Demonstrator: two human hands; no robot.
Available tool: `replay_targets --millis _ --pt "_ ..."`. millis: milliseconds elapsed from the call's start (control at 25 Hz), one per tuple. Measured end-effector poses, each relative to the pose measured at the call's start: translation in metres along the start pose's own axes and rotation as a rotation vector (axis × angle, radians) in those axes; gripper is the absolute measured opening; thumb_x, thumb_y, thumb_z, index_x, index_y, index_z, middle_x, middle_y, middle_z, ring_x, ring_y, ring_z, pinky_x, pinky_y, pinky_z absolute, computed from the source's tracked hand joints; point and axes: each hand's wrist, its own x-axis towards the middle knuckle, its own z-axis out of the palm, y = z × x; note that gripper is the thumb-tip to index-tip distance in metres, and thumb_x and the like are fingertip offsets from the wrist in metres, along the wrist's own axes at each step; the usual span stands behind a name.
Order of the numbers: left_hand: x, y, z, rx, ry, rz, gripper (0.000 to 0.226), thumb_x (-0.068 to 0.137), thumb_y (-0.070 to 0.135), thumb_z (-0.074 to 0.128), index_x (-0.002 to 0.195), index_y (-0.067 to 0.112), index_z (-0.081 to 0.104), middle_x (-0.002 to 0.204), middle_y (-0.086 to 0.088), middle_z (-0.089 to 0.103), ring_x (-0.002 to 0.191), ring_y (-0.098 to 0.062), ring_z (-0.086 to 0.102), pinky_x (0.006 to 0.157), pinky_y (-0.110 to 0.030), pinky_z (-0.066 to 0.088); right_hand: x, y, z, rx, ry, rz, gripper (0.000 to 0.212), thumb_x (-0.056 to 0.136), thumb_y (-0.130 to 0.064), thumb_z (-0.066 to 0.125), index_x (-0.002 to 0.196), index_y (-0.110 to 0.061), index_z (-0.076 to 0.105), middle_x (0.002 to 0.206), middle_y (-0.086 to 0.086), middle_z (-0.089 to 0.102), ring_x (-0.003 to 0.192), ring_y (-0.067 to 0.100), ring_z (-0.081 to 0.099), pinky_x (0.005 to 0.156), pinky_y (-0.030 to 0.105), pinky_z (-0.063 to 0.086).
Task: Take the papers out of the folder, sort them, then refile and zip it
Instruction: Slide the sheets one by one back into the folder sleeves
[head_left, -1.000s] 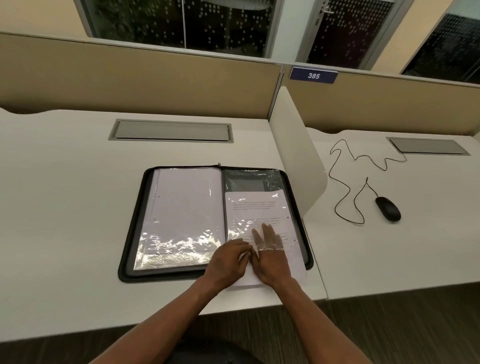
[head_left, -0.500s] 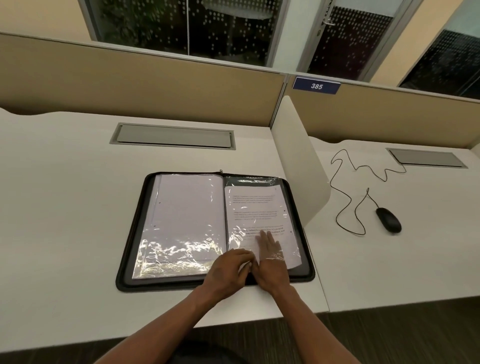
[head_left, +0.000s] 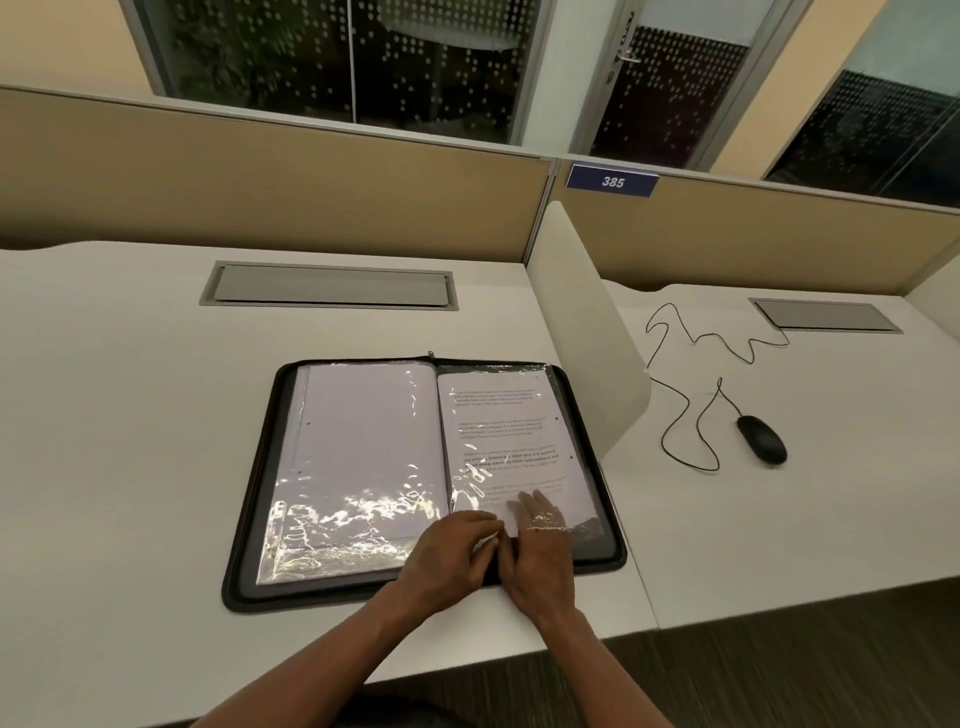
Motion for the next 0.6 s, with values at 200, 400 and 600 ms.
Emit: replay_targets --millis 200,400,600 --pt "0.0 0.0 -0.002 -0.02 -0.012 0.015 0.028 0.095 0.028 0.053 0.116 0.023 0.071 0.114 0.007 0.071 0.103 -0.01 0.063 0.091 -0.027 0.051 -0.002 -0.007 0.002 -0.053 -0.017 -0.027 0.055 0.101 -0.044 0.035 0.15 -0.023 0.045 0.153 0.009 0.047 0.146 0.03 0.034 0.119 0.048 0.03" --pt "-0.003 -0.005 0.0 -0.014 -0.029 -0.009 0.032 0.096 0.032 0.053 0.122 0.025 0.068 0.122 0.008 0.068 0.11 -0.009 0.061 0.096 -0.026 0.049 -0.007 -0.01 -0.003 -0.057 -0.041 0.019 0.051 0.102 -0.042 0.036 0.146 -0.022 0.05 0.153 0.004 0.047 0.15 0.024 0.027 0.118 0.052 0.028" --pt "-0.007 -0.01 0.001 -0.024 -0.055 -0.035 0.038 0.096 0.039 0.052 0.129 0.025 0.066 0.131 0.006 0.065 0.121 -0.008 0.057 0.104 -0.028 0.045 -0.025 -0.012 -0.007 0.04 0.021 -0.008 0.045 0.102 -0.039 0.04 0.136 -0.018 0.061 0.143 0.001 0.058 0.14 0.018 0.044 0.114 0.04 0.039"
